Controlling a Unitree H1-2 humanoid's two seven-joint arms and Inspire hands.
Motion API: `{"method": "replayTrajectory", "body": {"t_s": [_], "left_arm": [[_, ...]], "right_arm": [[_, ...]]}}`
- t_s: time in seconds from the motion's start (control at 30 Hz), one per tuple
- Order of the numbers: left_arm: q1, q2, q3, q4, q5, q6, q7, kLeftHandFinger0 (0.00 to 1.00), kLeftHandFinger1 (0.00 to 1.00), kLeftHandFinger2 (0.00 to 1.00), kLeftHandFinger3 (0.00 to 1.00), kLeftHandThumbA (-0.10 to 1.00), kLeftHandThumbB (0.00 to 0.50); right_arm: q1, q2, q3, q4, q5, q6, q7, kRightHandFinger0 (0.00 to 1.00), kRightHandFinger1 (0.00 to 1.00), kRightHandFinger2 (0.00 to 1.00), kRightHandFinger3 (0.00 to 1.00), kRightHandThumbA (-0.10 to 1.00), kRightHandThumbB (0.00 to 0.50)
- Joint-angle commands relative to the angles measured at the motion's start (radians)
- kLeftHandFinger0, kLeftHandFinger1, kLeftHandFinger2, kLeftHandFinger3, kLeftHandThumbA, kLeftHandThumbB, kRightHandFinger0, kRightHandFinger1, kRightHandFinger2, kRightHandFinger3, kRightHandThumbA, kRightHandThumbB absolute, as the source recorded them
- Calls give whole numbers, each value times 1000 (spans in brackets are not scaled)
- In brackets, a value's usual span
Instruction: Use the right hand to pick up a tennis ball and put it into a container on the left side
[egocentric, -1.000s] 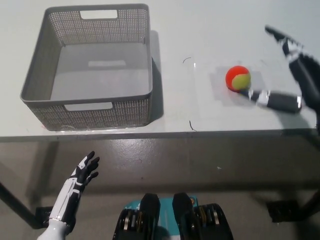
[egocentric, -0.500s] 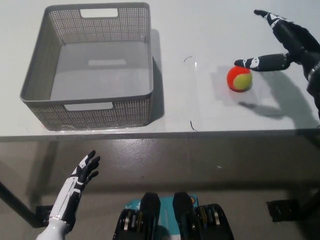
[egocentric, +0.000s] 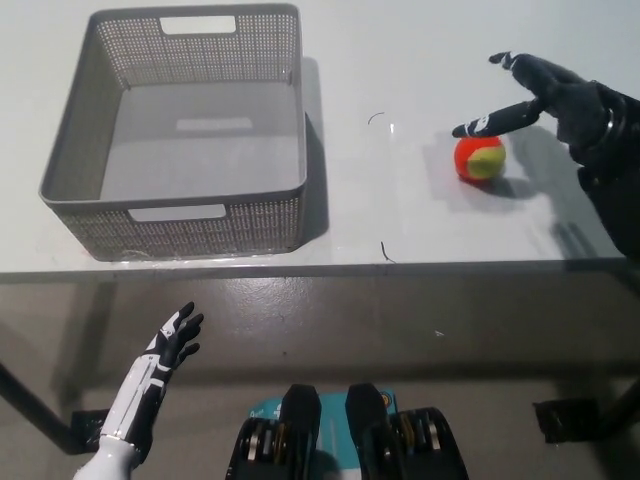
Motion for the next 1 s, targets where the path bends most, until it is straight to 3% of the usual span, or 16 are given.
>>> {"method": "replayTrajectory", "body": {"t_s": [0.0,0.13,0.33,0.47,0.6,0.83,0.87,0.9,0.97], "left_arm": [[-10,22,-5,-31,7,-35,-16,1000,1000,1000,1000,1000,141],[-14,19,-6,-30,8,-35,-16,1000,1000,1000,1000,1000,147],[-20,20,-5,-29,4,-30,-20,1000,1000,1000,1000,1000,148],[-20,19,-2,-32,0,-26,-19,1000,1000,1000,1000,1000,142],[-20,18,-1,-34,5,-18,-16,1000,1000,1000,1000,1000,167],[-23,19,-2,-21,7,-37,-16,1000,1000,1000,1000,1000,150],[-24,19,-2,-21,7,-36,-16,1000,1000,1000,1000,1000,151],[-24,19,-2,-21,8,-37,-15,1000,1000,1000,1000,1000,151],[-23,19,-1,-21,6,-38,-15,1000,1000,1000,1000,1000,149]], "right_arm": [[-112,8,1,113,19,-95,-17,1000,1000,1000,1000,1000,478],[-145,29,0,211,29,-128,-21,1000,1000,1000,1000,1000,462],[-180,53,15,356,26,-195,-48,1000,1000,1000,1000,1000,486],[-184,62,15,403,29,-194,-65,1000,1000,1000,1000,1000,464],[-187,64,3,454,44,-199,-73,1000,1000,1000,1000,1000,483],[-197,75,-10,525,70,-217,-63,1000,1000,1000,1000,1000,477],[-198,78,-17,533,78,-212,-59,1000,1000,1000,1000,1000,454],[-199,81,-21,542,82,-209,-61,1000,1000,1000,1000,1000,484],[-201,87,-21,564,81,-205,-68,1000,1000,1000,1000,1000,495]]}}
